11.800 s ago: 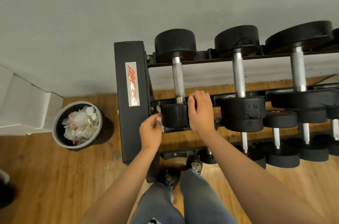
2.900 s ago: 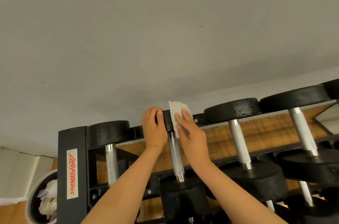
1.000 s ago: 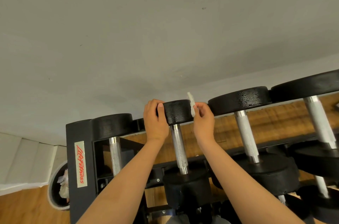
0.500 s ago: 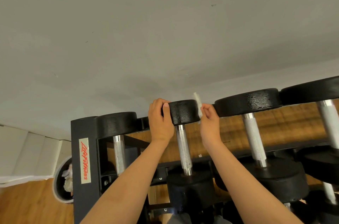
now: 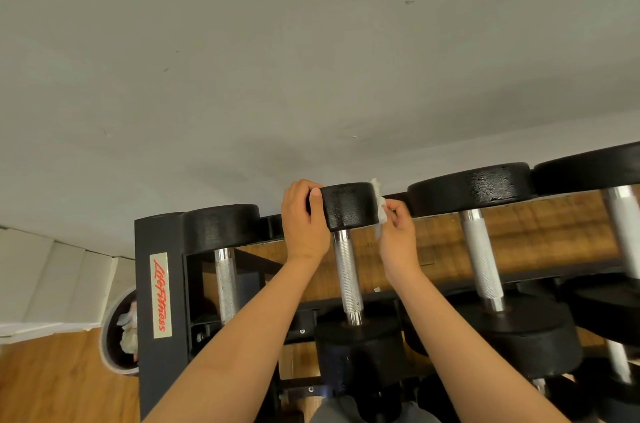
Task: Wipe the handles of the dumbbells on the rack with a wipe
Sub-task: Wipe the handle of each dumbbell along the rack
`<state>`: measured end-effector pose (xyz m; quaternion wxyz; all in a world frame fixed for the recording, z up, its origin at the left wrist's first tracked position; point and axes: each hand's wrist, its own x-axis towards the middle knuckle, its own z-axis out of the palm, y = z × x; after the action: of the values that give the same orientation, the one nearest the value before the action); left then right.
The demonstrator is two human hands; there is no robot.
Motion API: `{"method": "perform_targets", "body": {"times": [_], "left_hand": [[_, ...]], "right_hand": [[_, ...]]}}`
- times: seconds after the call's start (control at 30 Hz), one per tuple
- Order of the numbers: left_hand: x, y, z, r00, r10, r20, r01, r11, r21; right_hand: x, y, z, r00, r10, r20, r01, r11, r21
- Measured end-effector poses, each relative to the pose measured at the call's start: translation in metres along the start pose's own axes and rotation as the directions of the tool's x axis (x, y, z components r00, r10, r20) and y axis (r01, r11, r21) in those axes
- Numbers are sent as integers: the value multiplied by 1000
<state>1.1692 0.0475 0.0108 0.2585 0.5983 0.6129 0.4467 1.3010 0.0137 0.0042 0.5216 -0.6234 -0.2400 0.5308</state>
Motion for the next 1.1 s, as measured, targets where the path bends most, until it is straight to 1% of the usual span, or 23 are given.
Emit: {"method": "perform_targets", "body": {"times": [0.2,0.3,0.37,0.43,0.57,0.67,0.73,0.93,1.1], "left_hand": [[1,-2,-1,1000,-2,4,2,1000,2],[0,-2,0,1000,0,-2,0,1000,8],[0,-2,0,1000,6,-3,-6,1000,9],[1,-3,0,1000,12,1,-12,1000,12],[1,-1,-1,1000,5,6,-5,1000,7],[0,0,-1,1000,-4,11,4,1000,-7],[0,1,-2,1000,-4,9,4,1000,-18],[0,4,-4,1000,-10,2,10,998,-66],[0,7,-7,999,-35,41,38,996,-81]], "right_hand": [[-19,7,-4,998,-11,-60,11,1000,-7],[-26,2,-1,987,-119,-106,118,993,-17],[-29,-6,5,970,-232,-71,230,973,-32],[-27,-15,12,946,-324,2,324,944,-61],[-22,-21,16,901,-420,110,433,879,-199],[-38,-10,12,863,-489,131,506,833,-224],[-46,-3,13,829,-540,148,559,781,-280],[-28,-22,25,769,-593,241,638,682,-358],[-41,-12,21,736,-626,258,671,619,-408]]}}
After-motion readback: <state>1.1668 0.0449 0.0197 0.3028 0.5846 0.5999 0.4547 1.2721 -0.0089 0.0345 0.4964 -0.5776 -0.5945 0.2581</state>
